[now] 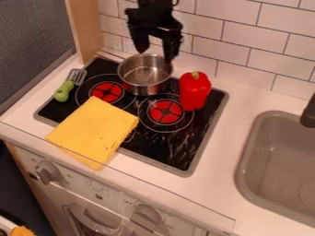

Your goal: Move the silver pot to the bottom right of the burner

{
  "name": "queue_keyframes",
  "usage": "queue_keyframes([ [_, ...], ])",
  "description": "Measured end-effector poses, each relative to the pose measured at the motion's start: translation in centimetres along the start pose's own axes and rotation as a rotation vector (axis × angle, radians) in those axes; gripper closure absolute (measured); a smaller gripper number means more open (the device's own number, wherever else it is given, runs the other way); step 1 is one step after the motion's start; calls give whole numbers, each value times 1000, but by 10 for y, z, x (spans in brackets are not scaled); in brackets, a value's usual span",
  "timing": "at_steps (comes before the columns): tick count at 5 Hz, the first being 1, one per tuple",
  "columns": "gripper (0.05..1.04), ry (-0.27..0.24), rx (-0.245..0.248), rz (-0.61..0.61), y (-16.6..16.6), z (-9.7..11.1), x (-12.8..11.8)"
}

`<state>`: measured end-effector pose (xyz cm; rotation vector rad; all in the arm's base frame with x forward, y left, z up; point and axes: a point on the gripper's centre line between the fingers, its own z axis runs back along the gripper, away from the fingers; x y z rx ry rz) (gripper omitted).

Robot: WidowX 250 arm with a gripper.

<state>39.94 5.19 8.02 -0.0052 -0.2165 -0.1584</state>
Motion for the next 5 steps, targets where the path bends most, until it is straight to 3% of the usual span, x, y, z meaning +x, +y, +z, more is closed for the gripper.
queue_keyframes([
  [2, 84, 98, 43, 38, 3, -40, 3],
  [4, 138, 163, 24, 55, -8, -65, -6],
  [5, 425, 163, 22, 58, -12, -67, -7],
])
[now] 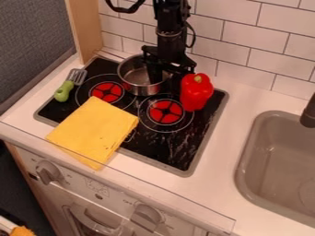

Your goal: Move the silver pot to the bottom right of the burner

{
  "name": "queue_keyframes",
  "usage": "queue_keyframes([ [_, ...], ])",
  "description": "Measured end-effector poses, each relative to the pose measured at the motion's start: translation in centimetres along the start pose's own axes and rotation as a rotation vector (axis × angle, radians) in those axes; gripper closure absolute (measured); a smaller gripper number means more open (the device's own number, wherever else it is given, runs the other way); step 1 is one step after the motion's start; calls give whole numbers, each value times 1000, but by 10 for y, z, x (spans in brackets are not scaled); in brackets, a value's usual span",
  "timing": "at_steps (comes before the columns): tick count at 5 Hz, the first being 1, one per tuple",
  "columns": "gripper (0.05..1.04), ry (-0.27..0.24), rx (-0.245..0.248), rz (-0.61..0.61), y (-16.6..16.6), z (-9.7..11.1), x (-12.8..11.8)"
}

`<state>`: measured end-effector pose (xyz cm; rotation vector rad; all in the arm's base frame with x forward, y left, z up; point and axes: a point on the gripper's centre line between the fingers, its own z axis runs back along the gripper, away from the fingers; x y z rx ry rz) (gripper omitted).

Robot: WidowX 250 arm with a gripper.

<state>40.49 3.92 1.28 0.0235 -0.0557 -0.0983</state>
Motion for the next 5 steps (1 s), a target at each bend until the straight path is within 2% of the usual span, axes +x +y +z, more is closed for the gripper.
queue_keyframes([
  [1, 727, -3, 1, -3, 0, 0, 0],
  [2, 936, -1, -5, -6, -1, 0, -1],
  [3, 996, -12, -12, -3, -1, 3, 1],
  [4, 999, -83, -9, 8, 9, 29, 2],
  [5, 999, -198, -21, -9, 6, 79, -6],
])
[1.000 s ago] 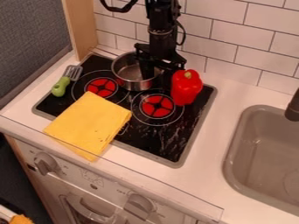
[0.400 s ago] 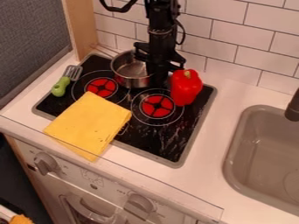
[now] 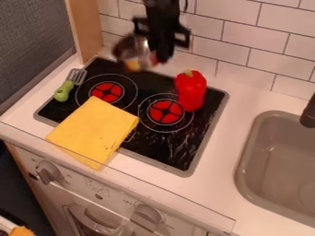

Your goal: Move the silver pot to the bottom right of the burner

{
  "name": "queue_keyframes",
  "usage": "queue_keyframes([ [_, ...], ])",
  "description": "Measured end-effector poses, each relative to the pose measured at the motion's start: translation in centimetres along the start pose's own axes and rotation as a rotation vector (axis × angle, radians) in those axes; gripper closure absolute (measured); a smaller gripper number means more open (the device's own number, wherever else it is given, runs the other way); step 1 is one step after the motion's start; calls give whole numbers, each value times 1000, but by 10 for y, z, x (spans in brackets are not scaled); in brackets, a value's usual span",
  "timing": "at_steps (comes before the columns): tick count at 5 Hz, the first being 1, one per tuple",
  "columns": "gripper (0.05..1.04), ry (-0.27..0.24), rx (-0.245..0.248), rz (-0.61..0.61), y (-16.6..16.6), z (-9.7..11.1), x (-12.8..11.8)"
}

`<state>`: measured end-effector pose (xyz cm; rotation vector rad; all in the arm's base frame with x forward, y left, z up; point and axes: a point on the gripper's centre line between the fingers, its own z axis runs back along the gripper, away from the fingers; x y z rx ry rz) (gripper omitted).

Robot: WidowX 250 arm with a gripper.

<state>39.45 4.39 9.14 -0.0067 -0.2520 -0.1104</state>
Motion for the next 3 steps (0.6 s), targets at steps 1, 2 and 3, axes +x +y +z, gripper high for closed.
queue_keyframes([
  [1, 999, -42, -15, -15, -15, 39, -26],
  [2, 999, 3, -55, -52, -52, 54, -69],
  [3, 1005, 33, -70, -98, -85, 61, -104],
])
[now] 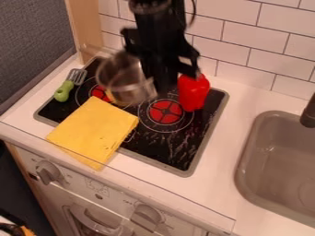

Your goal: Move the silver pot to the bottom right of the burner

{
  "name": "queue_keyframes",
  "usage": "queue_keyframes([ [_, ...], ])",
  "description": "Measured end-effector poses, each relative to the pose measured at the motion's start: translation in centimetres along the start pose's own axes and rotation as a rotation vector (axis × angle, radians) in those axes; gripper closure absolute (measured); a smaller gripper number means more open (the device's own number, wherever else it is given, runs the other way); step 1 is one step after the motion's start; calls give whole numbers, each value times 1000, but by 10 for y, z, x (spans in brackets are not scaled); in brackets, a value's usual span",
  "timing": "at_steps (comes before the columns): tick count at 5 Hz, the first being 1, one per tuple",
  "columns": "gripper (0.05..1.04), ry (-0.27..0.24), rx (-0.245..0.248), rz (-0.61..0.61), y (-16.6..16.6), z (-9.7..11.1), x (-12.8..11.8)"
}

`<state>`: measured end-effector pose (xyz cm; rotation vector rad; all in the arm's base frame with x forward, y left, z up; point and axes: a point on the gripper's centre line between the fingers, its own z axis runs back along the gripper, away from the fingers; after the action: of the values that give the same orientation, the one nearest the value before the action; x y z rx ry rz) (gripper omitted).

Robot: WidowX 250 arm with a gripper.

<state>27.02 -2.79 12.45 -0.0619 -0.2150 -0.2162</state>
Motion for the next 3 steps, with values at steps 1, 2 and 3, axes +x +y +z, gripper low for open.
queue_keyframes([
  [1, 1006, 34, 23, -72, -34, -17, -8],
  [2, 1006, 78, 39, -82, -46, -38, -9],
  [3, 1006, 156, -2, -54, -53, -68, -15],
])
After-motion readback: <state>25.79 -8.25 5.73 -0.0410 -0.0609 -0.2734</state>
